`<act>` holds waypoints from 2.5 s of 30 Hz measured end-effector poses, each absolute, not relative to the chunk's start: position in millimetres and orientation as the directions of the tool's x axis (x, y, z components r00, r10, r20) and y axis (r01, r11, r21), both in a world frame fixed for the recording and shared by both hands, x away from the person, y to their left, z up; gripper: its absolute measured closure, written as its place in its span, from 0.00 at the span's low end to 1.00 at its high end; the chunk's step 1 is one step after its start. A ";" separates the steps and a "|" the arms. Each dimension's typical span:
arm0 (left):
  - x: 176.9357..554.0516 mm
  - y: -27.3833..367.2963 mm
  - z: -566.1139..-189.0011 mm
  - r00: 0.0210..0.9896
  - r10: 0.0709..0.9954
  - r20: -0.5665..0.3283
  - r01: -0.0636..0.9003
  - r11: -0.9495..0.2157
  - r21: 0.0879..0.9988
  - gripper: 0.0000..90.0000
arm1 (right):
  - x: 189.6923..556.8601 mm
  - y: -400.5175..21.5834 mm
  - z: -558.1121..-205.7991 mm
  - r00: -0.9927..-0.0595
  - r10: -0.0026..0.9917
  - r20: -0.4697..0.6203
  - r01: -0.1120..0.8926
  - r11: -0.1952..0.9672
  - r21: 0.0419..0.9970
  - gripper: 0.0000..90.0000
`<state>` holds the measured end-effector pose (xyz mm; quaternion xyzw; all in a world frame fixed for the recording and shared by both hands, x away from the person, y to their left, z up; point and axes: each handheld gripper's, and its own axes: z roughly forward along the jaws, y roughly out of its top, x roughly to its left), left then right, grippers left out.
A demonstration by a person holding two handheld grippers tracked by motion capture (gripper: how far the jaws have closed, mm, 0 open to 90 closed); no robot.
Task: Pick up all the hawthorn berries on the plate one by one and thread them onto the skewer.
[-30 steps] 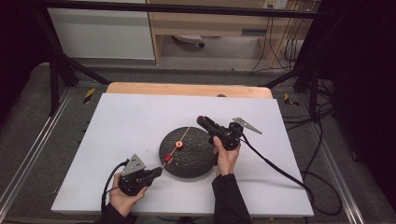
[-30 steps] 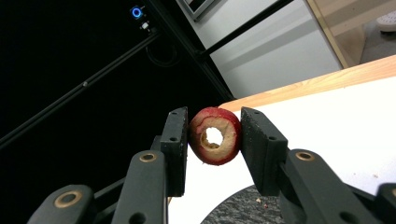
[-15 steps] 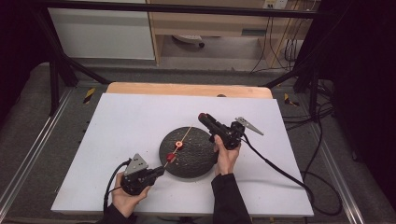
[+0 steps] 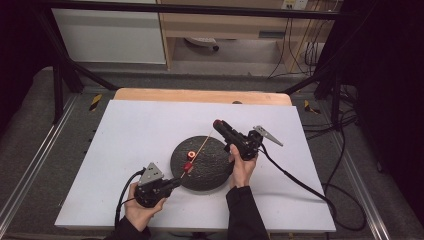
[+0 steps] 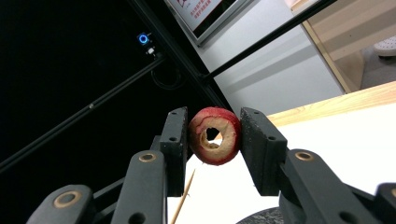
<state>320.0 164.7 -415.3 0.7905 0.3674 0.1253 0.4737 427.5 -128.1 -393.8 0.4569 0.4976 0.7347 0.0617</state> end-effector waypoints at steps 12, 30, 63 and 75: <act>320.8 158.8 -415.1 0.697 0.697 -0.169 0.473 -0.270 0.838 0.98 | 426.7 -126.7 -394.7 -0.575 0.541 0.614 0.355 -0.511 0.783 0.71; 323.4 148.3 -411.8 0.678 0.707 -0.202 0.489 -0.229 0.842 0.98 | 424.8 -123.6 -398.5 -0.577 0.526 0.625 0.364 -0.519 0.773 0.71; 327.7 121.5 -406.4 0.616 0.763 -0.196 0.480 -0.166 0.862 0.99 | 422.9 -119.4 -402.7 -0.543 0.476 0.692 0.425 -0.554 0.715 0.71; 341.7 118.9 -401.0 0.620 0.760 -0.193 0.473 -0.167 0.865 0.99 | 416.7 -115.7 -407.1 -0.558 0.480 0.676 0.434 -0.526 0.731 0.71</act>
